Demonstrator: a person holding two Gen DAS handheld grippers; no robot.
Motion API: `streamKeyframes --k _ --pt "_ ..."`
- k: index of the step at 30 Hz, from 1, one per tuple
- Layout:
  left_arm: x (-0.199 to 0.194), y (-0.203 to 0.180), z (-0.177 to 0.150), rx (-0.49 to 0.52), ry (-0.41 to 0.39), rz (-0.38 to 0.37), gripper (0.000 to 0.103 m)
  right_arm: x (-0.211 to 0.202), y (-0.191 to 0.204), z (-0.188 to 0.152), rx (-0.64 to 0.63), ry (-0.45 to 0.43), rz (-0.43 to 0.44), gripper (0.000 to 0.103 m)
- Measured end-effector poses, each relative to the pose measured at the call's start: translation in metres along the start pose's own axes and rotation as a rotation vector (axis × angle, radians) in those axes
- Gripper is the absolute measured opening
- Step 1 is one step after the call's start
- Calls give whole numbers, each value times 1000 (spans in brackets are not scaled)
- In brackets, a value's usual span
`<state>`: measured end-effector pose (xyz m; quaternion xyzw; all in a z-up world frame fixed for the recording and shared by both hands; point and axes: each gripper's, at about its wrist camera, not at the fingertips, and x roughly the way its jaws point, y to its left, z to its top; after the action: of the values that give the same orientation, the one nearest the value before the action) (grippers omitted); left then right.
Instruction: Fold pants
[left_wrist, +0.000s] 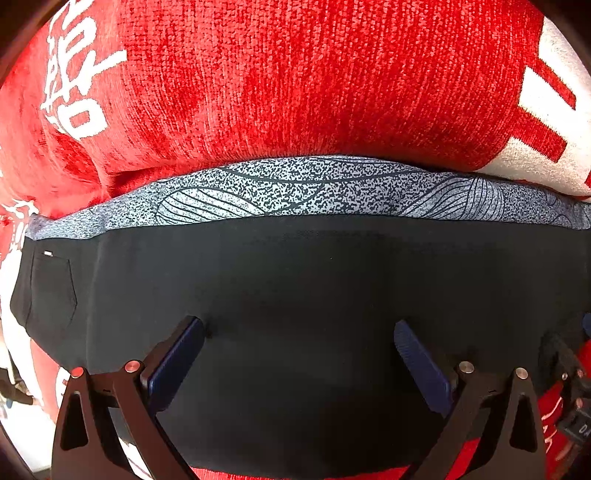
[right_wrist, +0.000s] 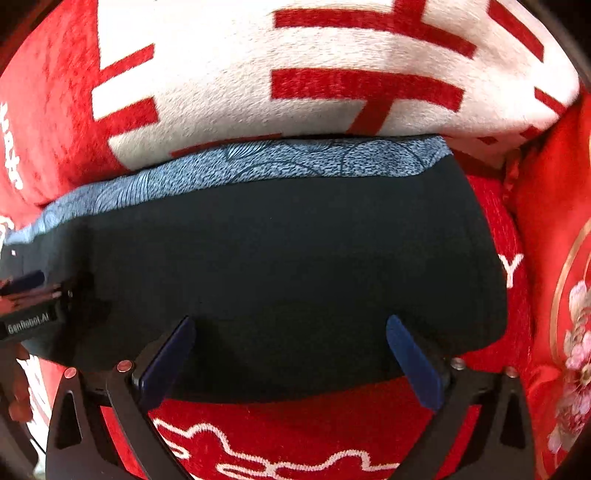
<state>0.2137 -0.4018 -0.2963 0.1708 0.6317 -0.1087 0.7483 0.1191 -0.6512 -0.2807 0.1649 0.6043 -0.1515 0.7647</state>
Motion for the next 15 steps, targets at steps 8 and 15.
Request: streamKeyframes --k 8,15 --pt "5 11 2 -28 20 -46 103 1 6 1 -28 10 24 103" --pt "10 23 2 -30 26 -87 103 -26 -66 -29 391 -60 406 92"
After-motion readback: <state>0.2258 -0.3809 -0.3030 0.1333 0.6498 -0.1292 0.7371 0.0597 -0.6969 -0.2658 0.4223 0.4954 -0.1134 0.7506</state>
